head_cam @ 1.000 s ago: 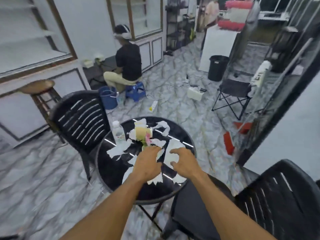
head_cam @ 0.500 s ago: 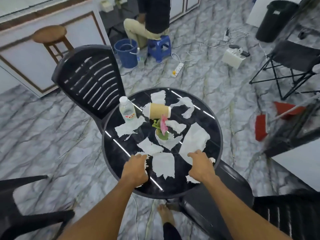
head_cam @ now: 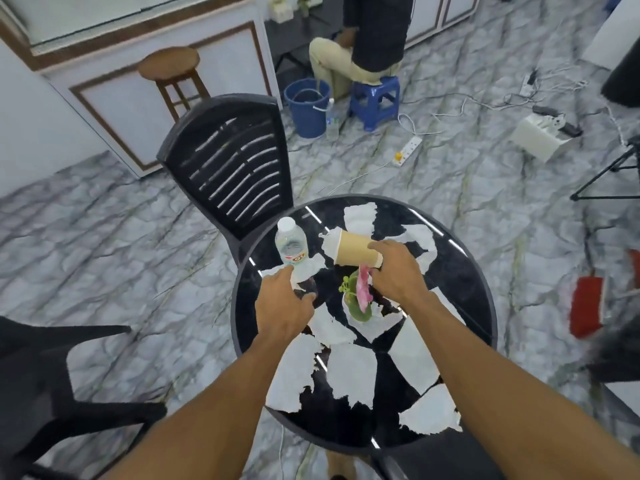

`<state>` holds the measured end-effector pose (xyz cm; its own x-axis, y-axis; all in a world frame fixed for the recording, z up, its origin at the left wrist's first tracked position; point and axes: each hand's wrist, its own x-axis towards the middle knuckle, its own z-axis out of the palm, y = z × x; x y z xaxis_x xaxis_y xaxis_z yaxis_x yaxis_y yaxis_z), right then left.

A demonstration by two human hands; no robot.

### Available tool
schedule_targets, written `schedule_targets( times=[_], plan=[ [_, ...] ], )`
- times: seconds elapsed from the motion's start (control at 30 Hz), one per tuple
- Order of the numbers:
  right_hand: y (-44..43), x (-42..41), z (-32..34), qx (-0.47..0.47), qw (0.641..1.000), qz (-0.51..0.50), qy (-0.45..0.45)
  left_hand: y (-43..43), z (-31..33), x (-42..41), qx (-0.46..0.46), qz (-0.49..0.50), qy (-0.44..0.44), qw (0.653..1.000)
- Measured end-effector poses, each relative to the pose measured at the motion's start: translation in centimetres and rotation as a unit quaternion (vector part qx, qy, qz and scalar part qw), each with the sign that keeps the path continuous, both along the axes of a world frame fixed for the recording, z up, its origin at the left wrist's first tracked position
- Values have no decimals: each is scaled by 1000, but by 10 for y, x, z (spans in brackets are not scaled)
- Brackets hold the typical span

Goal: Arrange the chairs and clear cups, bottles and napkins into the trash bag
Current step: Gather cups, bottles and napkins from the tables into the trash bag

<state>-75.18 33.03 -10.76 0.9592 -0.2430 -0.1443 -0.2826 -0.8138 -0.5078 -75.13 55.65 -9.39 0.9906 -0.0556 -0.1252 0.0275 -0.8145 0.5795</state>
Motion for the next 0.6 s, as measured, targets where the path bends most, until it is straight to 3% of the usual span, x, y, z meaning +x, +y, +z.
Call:
schedule_targets(
  times=[0.4, 0.6],
  plan=[
    [-17, 66, -29, -24, 988, 136, 64, -5, -18, 55, -151, 99, -19, 983],
    [-17, 60, -33, -25, 992, 102, 75, -11, -18, 60, -150, 95, -41, 983]
  ],
)
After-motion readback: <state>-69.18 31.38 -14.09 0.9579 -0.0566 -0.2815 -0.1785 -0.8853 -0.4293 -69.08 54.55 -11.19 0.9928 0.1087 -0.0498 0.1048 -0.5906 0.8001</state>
